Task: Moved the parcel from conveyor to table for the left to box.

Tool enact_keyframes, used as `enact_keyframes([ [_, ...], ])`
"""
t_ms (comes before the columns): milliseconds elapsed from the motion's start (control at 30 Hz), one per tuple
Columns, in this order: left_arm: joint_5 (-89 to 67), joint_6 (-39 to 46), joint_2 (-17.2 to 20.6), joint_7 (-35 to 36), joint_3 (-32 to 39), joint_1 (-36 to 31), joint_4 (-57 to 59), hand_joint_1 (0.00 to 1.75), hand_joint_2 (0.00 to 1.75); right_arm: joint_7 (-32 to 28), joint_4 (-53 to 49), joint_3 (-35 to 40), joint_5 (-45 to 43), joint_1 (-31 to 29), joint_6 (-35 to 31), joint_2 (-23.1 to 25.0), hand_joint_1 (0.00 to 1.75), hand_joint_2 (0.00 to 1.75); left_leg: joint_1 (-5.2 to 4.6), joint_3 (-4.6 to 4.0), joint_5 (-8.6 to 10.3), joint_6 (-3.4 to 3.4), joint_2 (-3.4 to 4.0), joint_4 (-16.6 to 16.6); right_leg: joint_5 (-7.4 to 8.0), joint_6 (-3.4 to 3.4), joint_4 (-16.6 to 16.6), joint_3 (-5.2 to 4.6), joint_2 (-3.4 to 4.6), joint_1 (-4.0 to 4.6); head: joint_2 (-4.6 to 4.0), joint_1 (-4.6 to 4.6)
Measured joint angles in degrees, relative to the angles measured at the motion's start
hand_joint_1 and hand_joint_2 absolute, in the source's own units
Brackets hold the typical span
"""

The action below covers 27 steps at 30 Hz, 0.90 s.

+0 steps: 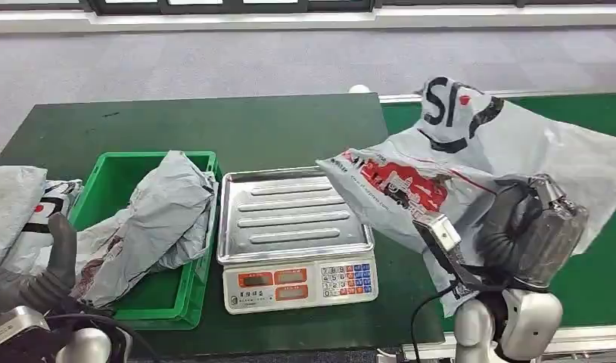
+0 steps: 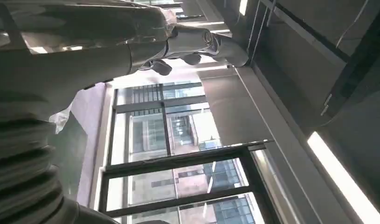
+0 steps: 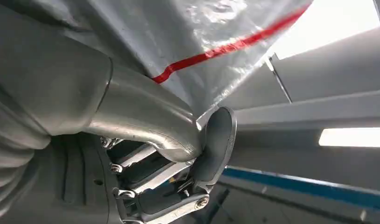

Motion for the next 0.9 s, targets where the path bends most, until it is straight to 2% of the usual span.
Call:
enact_keyframes([
  [167, 0.00, 0.00, 0.00, 0.00, 0.02, 0.01, -0.11, 0.00, 1.75, 0.02, -2.73, -0.02, -0.02, 0.25, 0.02, 0.09, 1.75, 1.75, 0.00, 0.00, 0.00, 0.00, -0.01, 0.00, 0.00, 0.00, 0.00, 0.02, -0.01, 0.00, 0.00, 0.00],
  [300, 0.07, 0.00, 0.00, 0.00, 0.02, 0.01, -0.13, 0.00, 1.75, 2.98, -1.52, 1.25, -0.15, -0.04, 0.04, -0.35, 1.75, 1.75, 0.01, -0.02, -0.01, -0.01, -0.01, -0.04, -0.01, -0.01, 0.00, 0.06, 0.00, 0.01, 0.00, 0.00],
  [400, -0.06, 0.00, 0.00, 0.00, 0.02, -0.02, -0.07, 0.00, 1.75, 9.34, 6.13, 5.96, 0.04, -2.45, 0.28, -2.58, 1.75, 1.75, 0.02, 0.05, -0.01, -0.01, 0.14, -0.05, 0.04, -0.04, 0.00, 0.06, 0.12, 0.07, 0.00, 0.00],
  [500, -0.09, 0.00, 0.00, 0.00, -0.09, -0.15, 0.28, 0.00, 1.75, 16.39, 17.47, 14.73, -0.21, -5.65, 0.26, -3.59, 1.75, 1.75, 0.07, 0.08, 0.07, -0.09, 0.21, -0.05, 0.10, -0.10, 0.00, 0.01, 0.18, 0.06, 0.00, 0.00],
  [667, -0.09, 0.00, 0.00, 0.00, -0.46, -0.28, 0.85, 0.00, 1.75, 15.28, 30.89, 23.37, -0.81, -7.75, 0.24, -3.26, 1.75, 1.75, 0.16, 0.06, 0.11, -0.13, -0.07, -0.04, 0.07, -0.13, 0.01, 0.06, -0.07, 0.04, 0.00, 0.00],
  [900, -0.11, 0.00, 0.00, 0.00, -0.46, -0.32, 1.14, 0.00, 1.75, 15.34, 37.53, 26.56, -0.94, -8.86, 0.11, -3.24, 1.75, 1.75, 0.14, 0.02, 0.05, -0.17, -0.01, -0.04, 0.02, -0.15, 0.01, 0.00, 0.03, 0.04, 0.00, 0.00],
])
